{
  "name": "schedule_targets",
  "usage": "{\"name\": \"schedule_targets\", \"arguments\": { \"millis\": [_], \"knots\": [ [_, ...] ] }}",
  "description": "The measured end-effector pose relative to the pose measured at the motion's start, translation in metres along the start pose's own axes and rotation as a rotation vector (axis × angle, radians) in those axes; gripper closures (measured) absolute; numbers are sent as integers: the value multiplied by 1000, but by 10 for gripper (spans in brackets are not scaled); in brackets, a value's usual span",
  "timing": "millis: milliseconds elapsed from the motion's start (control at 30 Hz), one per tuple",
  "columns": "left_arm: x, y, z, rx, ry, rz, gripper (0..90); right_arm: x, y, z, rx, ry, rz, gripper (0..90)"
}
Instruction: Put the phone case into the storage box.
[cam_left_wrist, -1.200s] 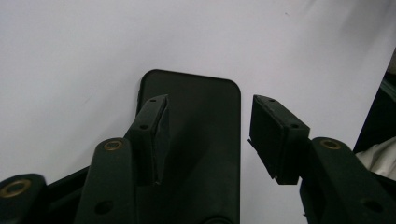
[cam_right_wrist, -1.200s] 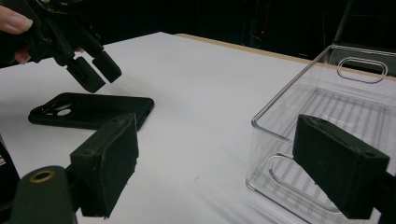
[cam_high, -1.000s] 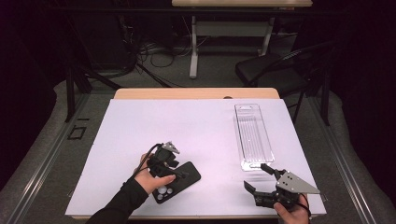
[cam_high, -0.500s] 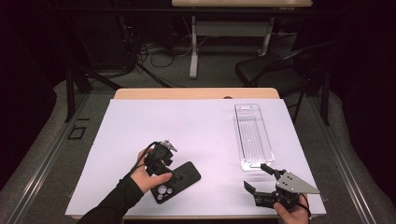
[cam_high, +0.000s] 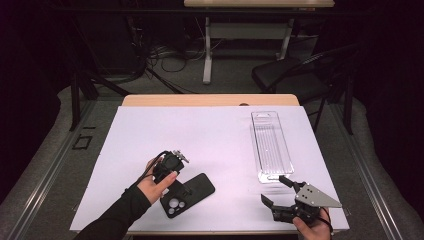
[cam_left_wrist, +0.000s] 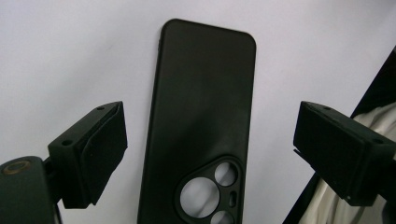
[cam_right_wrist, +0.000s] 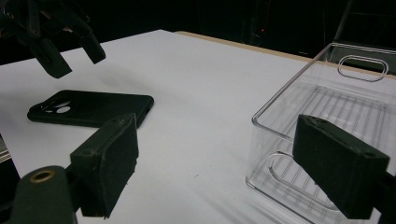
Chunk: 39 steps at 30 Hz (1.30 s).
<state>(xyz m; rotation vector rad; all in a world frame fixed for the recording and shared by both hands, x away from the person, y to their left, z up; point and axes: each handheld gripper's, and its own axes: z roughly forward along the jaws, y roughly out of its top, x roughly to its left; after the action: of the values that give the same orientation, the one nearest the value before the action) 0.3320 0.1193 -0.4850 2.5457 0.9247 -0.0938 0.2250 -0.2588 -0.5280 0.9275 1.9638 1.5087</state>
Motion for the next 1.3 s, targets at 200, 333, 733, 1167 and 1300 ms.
{"name": "schedule_targets", "arguments": {
  "millis": [200, 333, 733, 1167, 1300],
  "knots": [
    [-1, 1, 5, 45, -8, 5, 100, 0, 0, 0, 5, 3, -2, 140],
    [-2, 2, 10, 92, 3, 21, 99, 0, 0, 1, 7, 5, -1, 140],
    [1, 2, 31, 178, 8, 49, 45, 1, -1, 2, 11, 8, 0, 140],
    [-4, 5, 47, 206, 27, 78, 45, 1, -2, 3, 17, 14, 0, 140],
    [-5, 6, 50, 216, 32, 83, 46, 1, -2, 3, 18, 16, 0, 140]
  ]
}}
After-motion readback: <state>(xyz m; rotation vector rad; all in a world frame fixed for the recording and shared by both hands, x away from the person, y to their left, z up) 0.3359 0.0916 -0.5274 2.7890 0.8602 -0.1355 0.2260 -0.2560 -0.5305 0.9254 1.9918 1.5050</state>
